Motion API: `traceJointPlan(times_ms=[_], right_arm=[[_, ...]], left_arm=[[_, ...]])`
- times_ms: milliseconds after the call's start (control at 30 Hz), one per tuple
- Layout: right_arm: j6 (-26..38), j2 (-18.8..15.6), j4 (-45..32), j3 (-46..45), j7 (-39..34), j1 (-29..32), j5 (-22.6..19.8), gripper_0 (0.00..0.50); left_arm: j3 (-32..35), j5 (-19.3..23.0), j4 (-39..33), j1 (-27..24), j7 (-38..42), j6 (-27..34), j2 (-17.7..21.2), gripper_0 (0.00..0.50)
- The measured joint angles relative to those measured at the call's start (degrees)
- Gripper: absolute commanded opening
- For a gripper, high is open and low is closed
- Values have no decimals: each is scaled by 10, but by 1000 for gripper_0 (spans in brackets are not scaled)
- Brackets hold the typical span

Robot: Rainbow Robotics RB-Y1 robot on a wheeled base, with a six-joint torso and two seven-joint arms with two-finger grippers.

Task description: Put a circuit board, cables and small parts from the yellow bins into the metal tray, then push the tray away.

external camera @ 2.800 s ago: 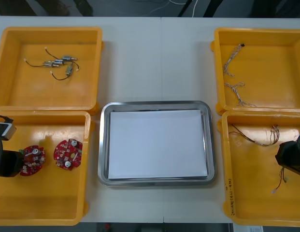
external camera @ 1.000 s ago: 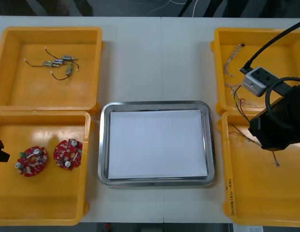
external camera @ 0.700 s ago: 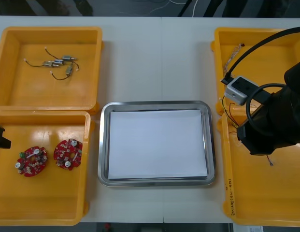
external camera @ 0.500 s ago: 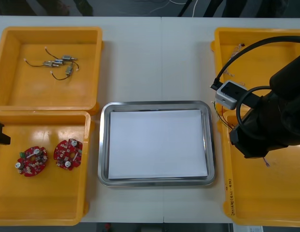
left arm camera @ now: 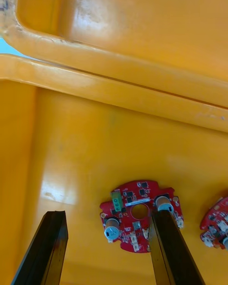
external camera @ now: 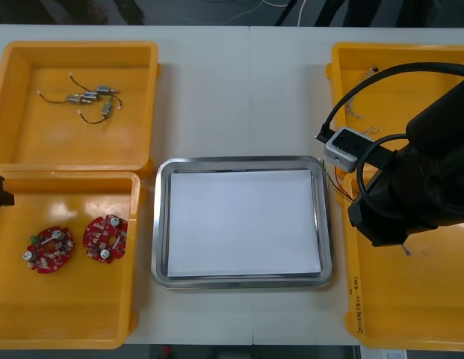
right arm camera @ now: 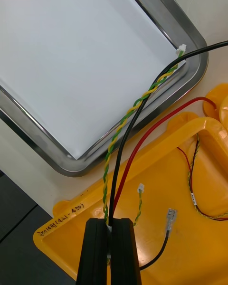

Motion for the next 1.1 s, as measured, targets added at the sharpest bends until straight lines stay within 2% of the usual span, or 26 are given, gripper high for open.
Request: traceJointPlan(times_ms=[267, 733, 1100], right_arm=[[0, 0, 0, 0, 0, 0, 0, 0], [7, 0, 0, 0, 0, 0, 0, 0], [9, 0, 0, 0, 0, 0, 0, 0]], left_arm=[[-27, -19, 1, 15, 0, -71, -1, 500], [-57, -38, 2, 67, 0, -139, -6, 500], [-94, -54, 31, 74, 0, -185, -16, 500]])
